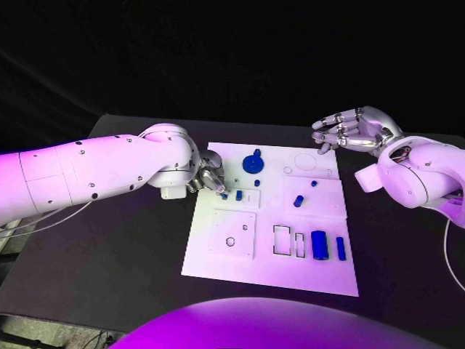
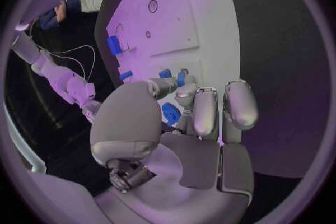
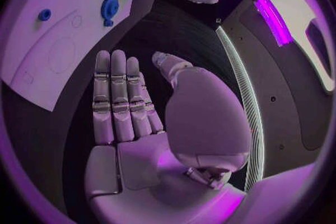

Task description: Assemble the parts on the task board

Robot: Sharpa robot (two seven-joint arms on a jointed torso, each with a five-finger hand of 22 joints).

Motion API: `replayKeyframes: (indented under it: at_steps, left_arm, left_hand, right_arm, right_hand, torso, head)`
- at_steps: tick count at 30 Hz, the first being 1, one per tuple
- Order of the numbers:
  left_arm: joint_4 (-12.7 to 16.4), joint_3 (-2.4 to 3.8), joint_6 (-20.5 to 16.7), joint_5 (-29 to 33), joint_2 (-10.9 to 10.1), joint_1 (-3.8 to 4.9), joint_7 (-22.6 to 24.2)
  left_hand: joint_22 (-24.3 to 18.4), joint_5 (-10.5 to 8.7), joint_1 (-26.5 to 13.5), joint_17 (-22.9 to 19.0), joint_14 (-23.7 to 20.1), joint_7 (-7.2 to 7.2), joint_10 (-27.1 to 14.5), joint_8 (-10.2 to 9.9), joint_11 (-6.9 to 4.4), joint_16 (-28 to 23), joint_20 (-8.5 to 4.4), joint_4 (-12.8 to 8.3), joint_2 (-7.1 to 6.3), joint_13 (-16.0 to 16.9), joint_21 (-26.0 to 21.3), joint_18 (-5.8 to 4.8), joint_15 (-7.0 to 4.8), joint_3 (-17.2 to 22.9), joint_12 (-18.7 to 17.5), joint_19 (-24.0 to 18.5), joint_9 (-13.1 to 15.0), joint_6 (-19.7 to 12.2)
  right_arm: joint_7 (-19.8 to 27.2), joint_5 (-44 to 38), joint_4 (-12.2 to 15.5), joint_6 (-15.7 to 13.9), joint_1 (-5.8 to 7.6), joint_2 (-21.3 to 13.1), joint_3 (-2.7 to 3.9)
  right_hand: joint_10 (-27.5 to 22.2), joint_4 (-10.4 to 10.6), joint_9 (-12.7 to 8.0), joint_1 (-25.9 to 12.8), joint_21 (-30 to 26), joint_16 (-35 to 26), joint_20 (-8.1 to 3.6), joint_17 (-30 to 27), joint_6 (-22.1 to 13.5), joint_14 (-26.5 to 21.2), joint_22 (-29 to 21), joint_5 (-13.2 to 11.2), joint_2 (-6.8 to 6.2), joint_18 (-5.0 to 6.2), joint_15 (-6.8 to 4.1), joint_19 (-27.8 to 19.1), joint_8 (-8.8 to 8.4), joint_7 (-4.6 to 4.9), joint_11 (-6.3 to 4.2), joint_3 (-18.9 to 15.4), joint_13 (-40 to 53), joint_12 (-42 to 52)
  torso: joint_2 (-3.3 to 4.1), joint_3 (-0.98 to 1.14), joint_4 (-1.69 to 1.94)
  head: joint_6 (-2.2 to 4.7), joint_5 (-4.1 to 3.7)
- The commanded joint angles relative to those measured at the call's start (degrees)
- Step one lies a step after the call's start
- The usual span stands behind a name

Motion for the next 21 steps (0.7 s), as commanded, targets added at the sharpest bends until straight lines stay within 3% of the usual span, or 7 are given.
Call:
replayKeyframes:
  at_steps: [1,21]
  left_arm:
    - [0.2,-0.01,0.4,-0.3,0.1,-0.04,0.0]
    - [0.0,-0.05,1.1,-1.9,0.3,-0.28,0.0]
  left_hand:
    - [-0.1,0.2,0.0,0.1,0.9,-0.66,0.3,0.3,0.02,-0.1,0.03,-9.0,0.14,-0.1,0.2,-0.65,-0.44,9.2,0.1,0.4,0.5,0.6]
    - [0.0,0.2,-0.2,0.0,0.9,-0.68,0.4,0.3,0.01,-0.1,0.04,-9.2,-0.05,0.0,0.2,-0.66,-0.44,9.5,0.1,0.4,0.5,0.7]
  right_arm:
    - [0.7,0.1,0.0,1.2,-0.07,0.0,0.01]
    - [0.9,0.1,0.0,1.2,-0.14,0.0,0.01]
  right_hand:
    - [-0.3,0.4,0.1,-0.1,-0.2,-0.3,0.02,0.0,-0.4,-0.3,-0.1,0.0,0.04,0.15,0.07,-0.4,-0.23,0.01,0.05,0.1,-0.1,0.0]
    - [-0.3,0.4,0.1,0.0,-0.3,-0.4,0.05,0.1,-0.4,-0.3,-0.1,0.0,0.11,0.18,0.06,-0.4,-0.2,0.0,0.04,0.1,-0.1,0.0]
  torso:
    - [0.01,0.01,-0.01]
    - [0.04,-0.03,-0.02]
  head:
    - [0.01,-0.08]
    - [0.01,0.19]
